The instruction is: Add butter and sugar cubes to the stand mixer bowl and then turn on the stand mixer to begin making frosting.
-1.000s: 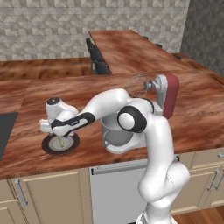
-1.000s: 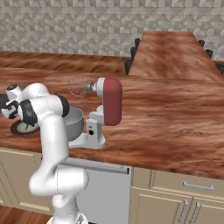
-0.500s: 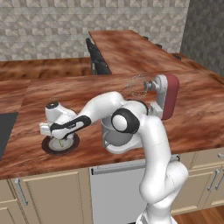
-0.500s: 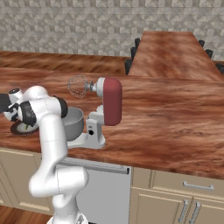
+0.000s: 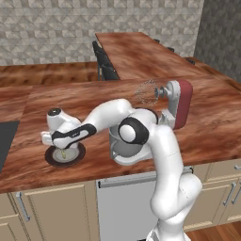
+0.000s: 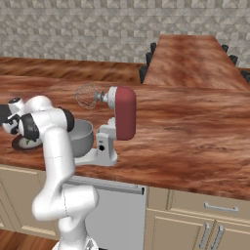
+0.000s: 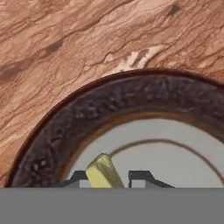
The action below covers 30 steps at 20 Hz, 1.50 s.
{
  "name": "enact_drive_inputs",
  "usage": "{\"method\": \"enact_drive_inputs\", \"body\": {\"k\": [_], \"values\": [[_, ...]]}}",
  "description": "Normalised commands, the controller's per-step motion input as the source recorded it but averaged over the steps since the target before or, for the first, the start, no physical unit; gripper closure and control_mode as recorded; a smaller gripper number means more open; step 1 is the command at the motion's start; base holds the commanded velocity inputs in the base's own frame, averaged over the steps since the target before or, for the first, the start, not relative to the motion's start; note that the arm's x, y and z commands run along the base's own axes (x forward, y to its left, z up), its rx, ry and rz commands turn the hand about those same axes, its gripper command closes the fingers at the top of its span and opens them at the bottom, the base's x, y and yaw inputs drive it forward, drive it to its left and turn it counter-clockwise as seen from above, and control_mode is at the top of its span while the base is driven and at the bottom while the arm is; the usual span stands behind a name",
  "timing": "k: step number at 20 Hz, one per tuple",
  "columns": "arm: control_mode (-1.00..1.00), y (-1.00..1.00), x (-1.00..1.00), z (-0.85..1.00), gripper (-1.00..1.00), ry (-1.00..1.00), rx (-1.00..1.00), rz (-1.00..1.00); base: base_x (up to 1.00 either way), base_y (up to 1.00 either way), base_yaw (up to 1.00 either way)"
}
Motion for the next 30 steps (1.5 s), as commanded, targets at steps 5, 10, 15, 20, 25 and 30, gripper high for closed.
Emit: {"method": "enact_drive_inputs", "body": {"k": [5,10,15,20,25,30], "values": [[-1.0,-0.15,-0.16,0.38,1.0,-0.01,0.04,-0.01,0.0,0.0,0.0],[-1.0,-0.34,-0.34,0.97,1.0,-0.08,0.04,-0.03,0.0,0.0,0.0],[-1.0,-0.56,-0.43,1.0,1.0,-0.09,0.0,0.0,0.0,0.0,0.0],[-1.0,-0.82,-0.39,0.86,1.0,-0.1,0.0,0.0,0.0,0.0,0.0],[-1.0,-0.87,-0.26,0.57,1.0,-0.05,-0.02,-0.02,0.0,0.0,0.0],[-1.0,-0.83,-0.02,0.05,1.0,0.0,-0.1,-0.03,0.0,0.0,0.0]]}}
